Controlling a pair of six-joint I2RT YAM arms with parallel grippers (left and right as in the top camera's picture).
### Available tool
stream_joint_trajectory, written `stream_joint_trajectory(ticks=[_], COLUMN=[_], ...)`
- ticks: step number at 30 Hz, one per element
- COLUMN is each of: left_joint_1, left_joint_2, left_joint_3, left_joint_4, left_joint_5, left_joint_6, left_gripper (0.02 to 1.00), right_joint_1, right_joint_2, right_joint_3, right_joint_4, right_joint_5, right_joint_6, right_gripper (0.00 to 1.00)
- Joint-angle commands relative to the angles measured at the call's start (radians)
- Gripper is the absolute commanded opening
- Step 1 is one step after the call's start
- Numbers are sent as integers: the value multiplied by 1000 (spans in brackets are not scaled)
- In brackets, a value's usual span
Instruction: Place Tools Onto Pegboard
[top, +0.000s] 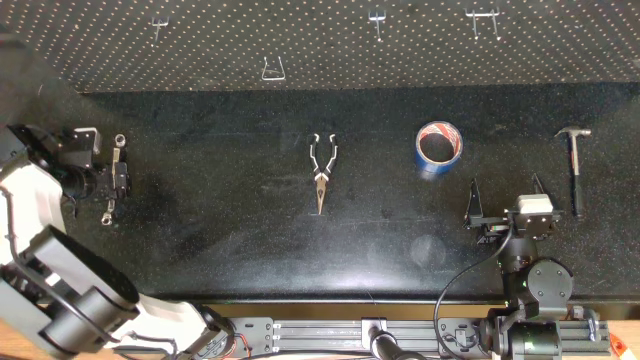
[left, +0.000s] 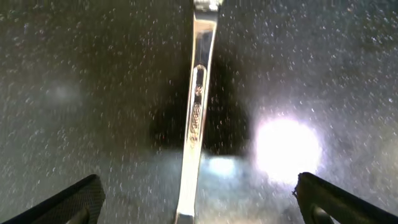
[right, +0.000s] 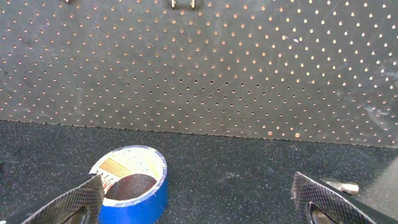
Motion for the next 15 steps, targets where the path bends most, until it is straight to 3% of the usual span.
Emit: stream_joint_trajectory(ticks=[1, 15], left_joint_1=[1, -69], left_joint_2=[79, 235], left_joint_3=[60, 162], left_joint_4=[20, 18], left_joint_5=[37, 29], left_joint_6=[12, -26], left_gripper=[993, 996], right_joint_1=[1, 1], right_joint_2=[-7, -7], right_joint_3=[-3, -3], right_joint_4=[-6, -6], right_joint_5=[2, 2], right_joint_6=[-10, -10], right_gripper=[980, 982])
